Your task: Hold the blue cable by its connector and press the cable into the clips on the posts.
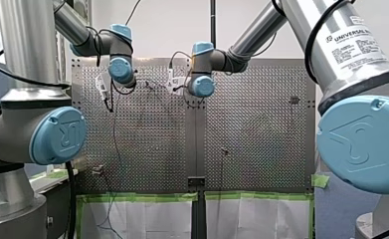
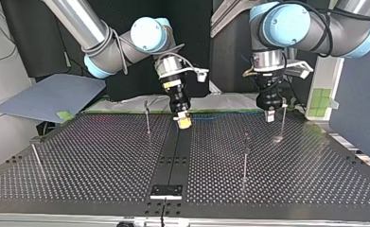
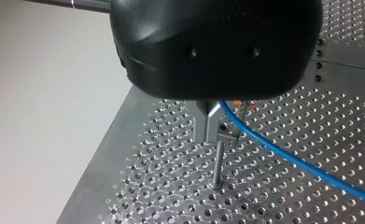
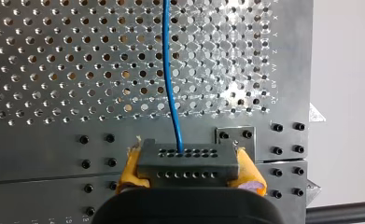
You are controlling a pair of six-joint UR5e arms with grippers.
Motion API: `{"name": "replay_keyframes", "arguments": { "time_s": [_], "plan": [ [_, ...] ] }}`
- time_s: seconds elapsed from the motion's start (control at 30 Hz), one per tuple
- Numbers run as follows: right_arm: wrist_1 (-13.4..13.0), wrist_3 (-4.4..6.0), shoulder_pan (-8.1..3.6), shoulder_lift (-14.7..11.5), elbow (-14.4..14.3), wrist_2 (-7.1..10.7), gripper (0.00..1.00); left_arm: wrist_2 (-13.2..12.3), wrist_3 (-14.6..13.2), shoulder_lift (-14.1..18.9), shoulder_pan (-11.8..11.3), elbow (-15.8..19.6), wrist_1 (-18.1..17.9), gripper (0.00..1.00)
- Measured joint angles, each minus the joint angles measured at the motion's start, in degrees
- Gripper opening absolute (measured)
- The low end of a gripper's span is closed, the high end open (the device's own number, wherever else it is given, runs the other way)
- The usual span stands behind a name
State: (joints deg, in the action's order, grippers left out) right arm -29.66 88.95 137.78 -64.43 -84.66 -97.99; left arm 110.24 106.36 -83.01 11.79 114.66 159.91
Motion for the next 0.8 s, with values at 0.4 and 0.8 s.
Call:
{"name": "replay_keyframes", "arguments": {
  "time_s": [0.4,0.8],
  "plan": [
    [0.6,1.27,-0.84,0.38,0.98,0.07,0.0,-0.24,1.18,-3.3,-0.11,-2.28,-2.15,0.0],
    [2.62,2.0,-1.29,2.49,4.42,0.12,0.0,-0.57,2.54,-6.45,-0.23,-5.17,-2.61,0.0]
  ]
}}
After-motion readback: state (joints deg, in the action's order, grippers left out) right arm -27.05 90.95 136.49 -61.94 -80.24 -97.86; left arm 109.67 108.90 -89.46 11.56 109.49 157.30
